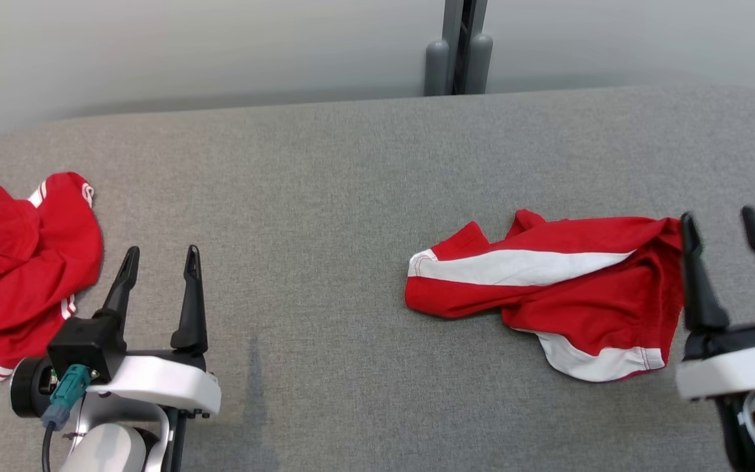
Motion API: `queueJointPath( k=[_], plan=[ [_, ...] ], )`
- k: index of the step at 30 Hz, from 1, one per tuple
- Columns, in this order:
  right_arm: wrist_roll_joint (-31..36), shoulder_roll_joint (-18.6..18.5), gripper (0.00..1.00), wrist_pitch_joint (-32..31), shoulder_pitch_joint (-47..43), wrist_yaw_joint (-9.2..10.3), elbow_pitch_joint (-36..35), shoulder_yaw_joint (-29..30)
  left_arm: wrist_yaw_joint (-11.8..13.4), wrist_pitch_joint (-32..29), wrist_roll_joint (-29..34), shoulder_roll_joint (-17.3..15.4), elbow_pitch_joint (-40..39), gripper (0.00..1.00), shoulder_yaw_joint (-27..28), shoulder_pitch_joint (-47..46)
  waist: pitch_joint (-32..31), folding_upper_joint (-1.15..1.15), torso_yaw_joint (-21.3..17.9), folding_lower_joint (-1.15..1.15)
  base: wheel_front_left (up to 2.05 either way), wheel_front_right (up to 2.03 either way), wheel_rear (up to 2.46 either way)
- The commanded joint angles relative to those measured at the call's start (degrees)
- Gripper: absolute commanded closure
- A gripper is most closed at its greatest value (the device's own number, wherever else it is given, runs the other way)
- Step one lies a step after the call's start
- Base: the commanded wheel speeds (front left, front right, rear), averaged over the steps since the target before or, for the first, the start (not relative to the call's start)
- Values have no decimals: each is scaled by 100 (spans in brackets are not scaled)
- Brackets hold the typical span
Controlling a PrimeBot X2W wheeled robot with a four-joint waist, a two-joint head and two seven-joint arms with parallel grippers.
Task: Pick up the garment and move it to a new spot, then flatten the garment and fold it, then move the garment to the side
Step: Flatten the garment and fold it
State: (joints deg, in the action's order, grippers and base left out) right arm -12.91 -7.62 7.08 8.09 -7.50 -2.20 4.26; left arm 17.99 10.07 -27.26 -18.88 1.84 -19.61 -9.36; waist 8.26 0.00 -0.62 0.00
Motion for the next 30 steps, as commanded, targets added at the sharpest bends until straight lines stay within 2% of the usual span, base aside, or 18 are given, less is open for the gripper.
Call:
queueJointPath(
  k=[1,8,21,25,30],
  plan=[
    [85,21,0,-75,-116,2,-87,-21,39,-23,33,-39,-37,0,1,57,-87,0,15,0,0,0,0],
    [301,342,0,-409,-758,2,-463,-13,94,-136,43,-83,-180,0,-112,299,-372,0,38,0,0,0,0],
    [309,441,0,-581,-826,2,-393,22,95,-256,47,-131,-262,0,-226,324,-430,0,68,0,0,0,0],
    [377,277,0,-824,-646,2,-46,152,104,-228,25,-125,-271,0,-227,306,-361,0,37,0,0,0,0],
    [359,-126,0,-1194,-148,1,951,224,30,-231,66,-116,-258,0,-277,88,-83,0,45,0,0,0,0]
  ],
)
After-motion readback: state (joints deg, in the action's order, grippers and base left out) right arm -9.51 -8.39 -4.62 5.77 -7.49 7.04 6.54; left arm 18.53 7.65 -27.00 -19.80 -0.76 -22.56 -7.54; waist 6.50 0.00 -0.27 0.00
